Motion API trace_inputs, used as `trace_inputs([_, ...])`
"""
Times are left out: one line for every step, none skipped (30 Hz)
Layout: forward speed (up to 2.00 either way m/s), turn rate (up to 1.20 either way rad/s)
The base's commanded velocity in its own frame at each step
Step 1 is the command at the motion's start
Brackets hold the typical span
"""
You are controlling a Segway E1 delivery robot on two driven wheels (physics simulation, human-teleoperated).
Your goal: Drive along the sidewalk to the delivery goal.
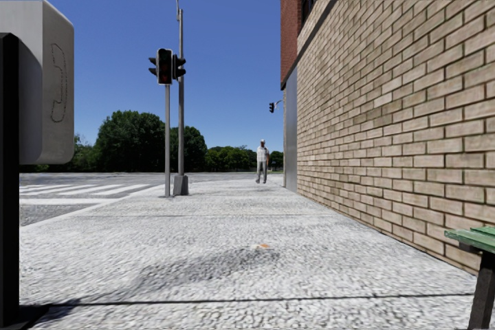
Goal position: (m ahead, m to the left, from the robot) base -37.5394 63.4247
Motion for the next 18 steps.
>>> trace_inputs([2.00, 0.00])
trace_inputs([2.00, 0.00])
trace_inputs([2.00, 0.00])
trace_inputs([2.00, 0.00])
trace_inputs([2.00, 0.00])
trace_inputs([2.00, 0.00])
trace_inputs([2.00, 0.00])
trace_inputs([2.00, 0.00])
trace_inputs([2.00, 0.00])
trace_inputs([2.00, 0.08])
trace_inputs([2.00, 0.23])
trace_inputs([2.00, 0.39])
trace_inputs([2.00, 0.48])
trace_inputs([2.00, 0.50])
trace_inputs([2.00, 0.51])
trace_inputs([2.00, 0.51])
trace_inputs([2.00, 0.06])
trace_inputs([2.00, 0.02])
